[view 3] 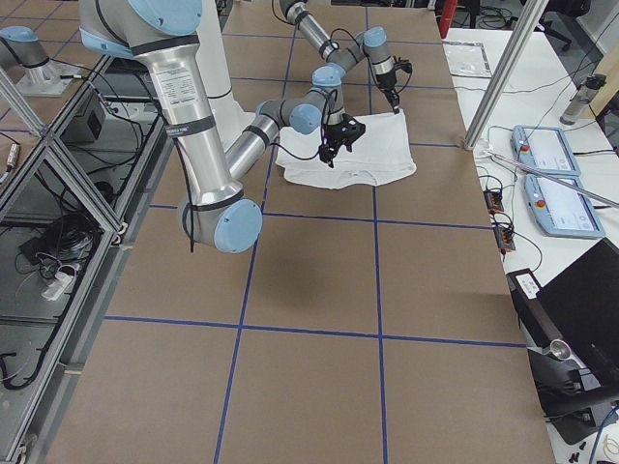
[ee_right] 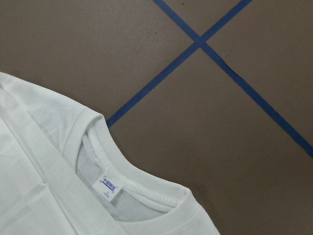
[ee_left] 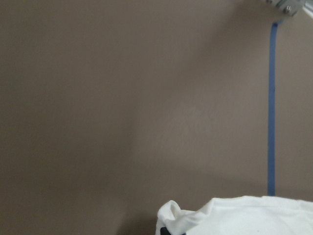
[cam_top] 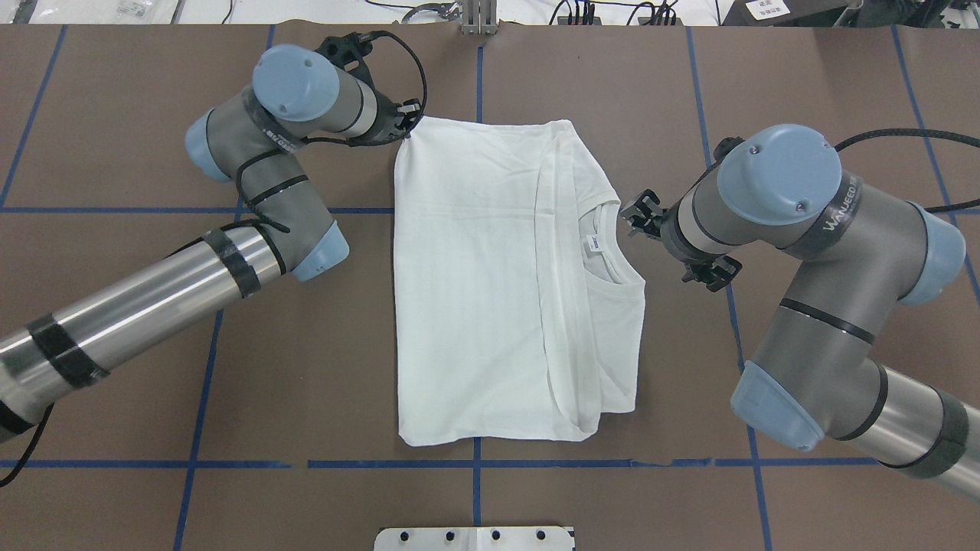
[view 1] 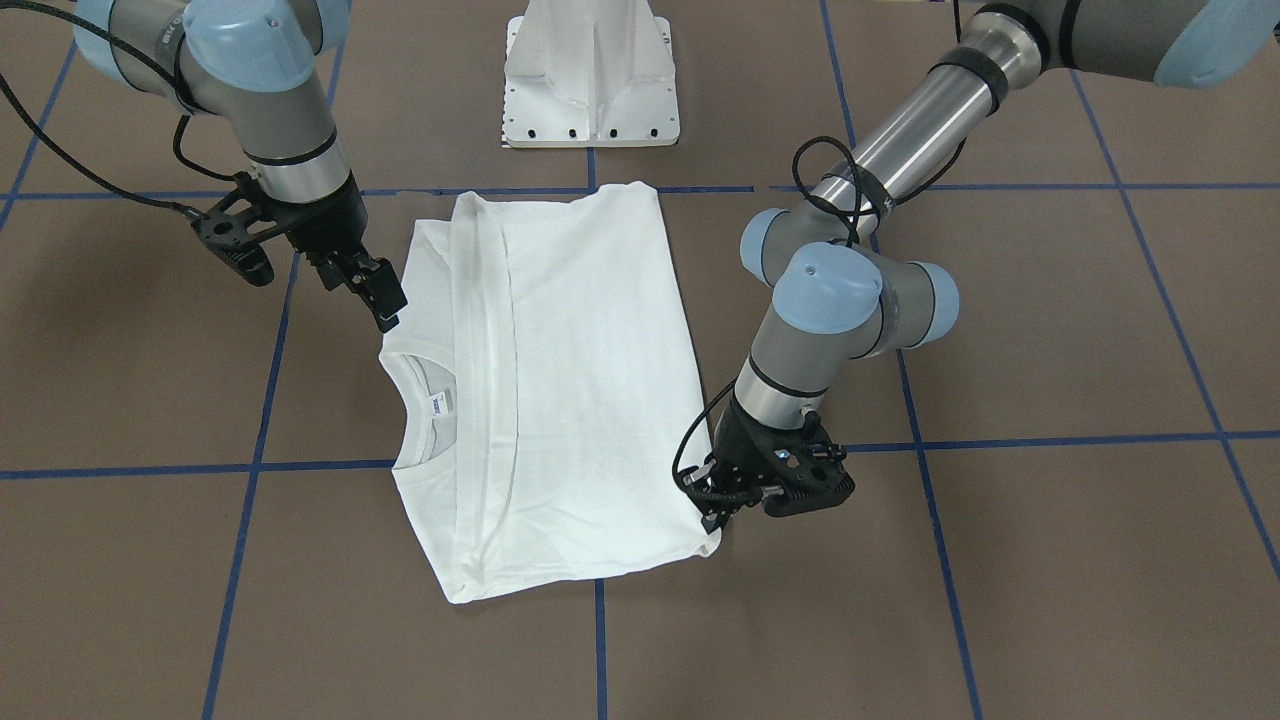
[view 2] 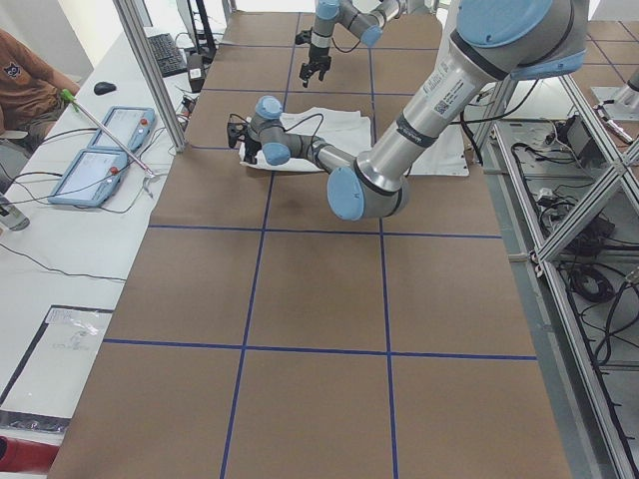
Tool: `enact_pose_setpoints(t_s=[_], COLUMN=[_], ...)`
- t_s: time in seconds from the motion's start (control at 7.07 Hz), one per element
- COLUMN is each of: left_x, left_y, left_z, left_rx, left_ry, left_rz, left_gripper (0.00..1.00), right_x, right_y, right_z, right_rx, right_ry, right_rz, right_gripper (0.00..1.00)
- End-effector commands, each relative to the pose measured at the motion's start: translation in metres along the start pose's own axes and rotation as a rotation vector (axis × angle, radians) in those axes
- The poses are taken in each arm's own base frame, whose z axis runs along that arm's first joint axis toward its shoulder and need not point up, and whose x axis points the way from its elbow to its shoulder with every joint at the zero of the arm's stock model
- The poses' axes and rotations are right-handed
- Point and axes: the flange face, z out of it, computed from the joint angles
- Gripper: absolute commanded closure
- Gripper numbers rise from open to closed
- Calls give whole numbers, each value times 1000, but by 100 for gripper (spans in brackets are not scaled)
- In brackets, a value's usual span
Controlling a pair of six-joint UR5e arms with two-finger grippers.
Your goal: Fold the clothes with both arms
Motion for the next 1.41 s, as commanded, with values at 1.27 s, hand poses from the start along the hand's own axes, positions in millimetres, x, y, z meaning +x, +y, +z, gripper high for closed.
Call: enact_pose_setpoints(t_s=[1.27], left_x=[-49], left_y=[-42], left_z=[-88], left_rx=[-54], left_ry=[147], left_rz=[10], left_gripper=[31], right_x=[-3], right_y=[234], right_z=[84], right_rx=[9], right_ry=[179], right_rz=[-875], right_gripper=[0])
